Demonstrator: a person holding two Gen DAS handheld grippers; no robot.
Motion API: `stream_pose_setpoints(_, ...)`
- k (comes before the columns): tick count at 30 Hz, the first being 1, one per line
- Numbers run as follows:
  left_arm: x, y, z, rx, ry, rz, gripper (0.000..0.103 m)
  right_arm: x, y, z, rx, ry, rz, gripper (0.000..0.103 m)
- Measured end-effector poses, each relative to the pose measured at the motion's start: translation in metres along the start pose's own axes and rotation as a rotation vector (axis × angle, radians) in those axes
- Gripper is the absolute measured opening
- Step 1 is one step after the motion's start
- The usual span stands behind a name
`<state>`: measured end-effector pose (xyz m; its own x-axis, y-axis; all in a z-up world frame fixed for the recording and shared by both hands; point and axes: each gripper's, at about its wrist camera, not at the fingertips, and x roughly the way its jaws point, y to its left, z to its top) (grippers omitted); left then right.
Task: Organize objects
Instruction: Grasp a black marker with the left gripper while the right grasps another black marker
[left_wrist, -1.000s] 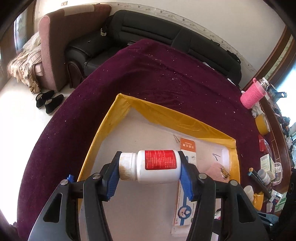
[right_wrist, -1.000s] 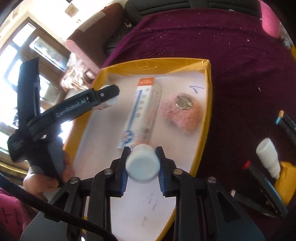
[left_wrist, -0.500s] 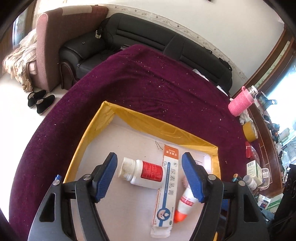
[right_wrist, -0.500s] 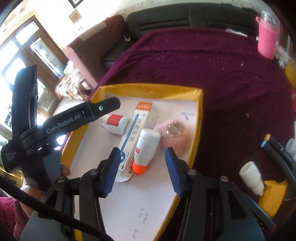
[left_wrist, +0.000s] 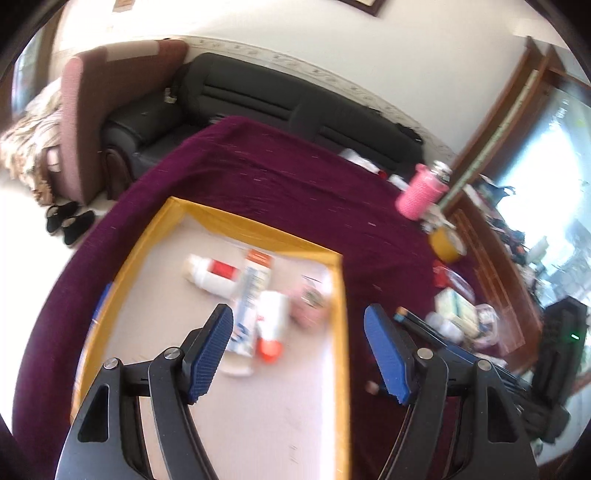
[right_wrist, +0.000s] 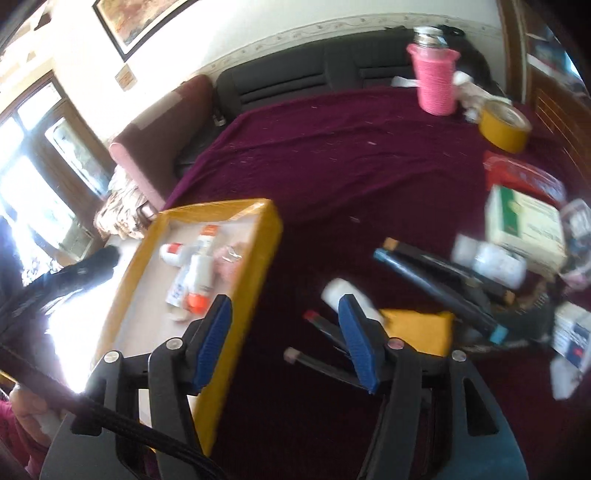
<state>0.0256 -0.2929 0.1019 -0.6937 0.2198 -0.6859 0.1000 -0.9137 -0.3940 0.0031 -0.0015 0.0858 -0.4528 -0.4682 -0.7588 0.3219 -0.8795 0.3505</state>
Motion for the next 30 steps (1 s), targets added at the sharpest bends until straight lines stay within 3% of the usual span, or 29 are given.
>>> stream_pose_setpoints(8, -0.006, -0.068, -0.062, 0.069, 0.062, -0.169, 0.068, 0.003, -0.067, -0.030, 0.182, 0.085, 0.214, 0.059)
stream_pose_setpoints(11, -0.006, -0.080, -0.079, 0.076, 0.073, -0.176, 0.068, 0.012, -0.078, -0.028, 0.235, 0.091, 0.211, 0.059)
stream_pose_setpoints(17, -0.001, -0.088, -0.100, 0.103, 0.116, -0.169, 0.068, 0.033, -0.074, -0.048, 0.236, 0.206, 0.290, 0.060)
stream_pose_setpoints(23, 0.010, -0.109, -0.125, 0.184, 0.183, -0.186, 0.068, 0.027, -0.079, -0.067, 0.263, 0.252, 0.399, 0.062)
stream_pose_setpoints(30, 0.047, -0.130, -0.147, 0.176, 0.281, -0.090, 0.068, -0.004, -0.116, -0.067, 0.336, 0.099, 0.317, 0.062)
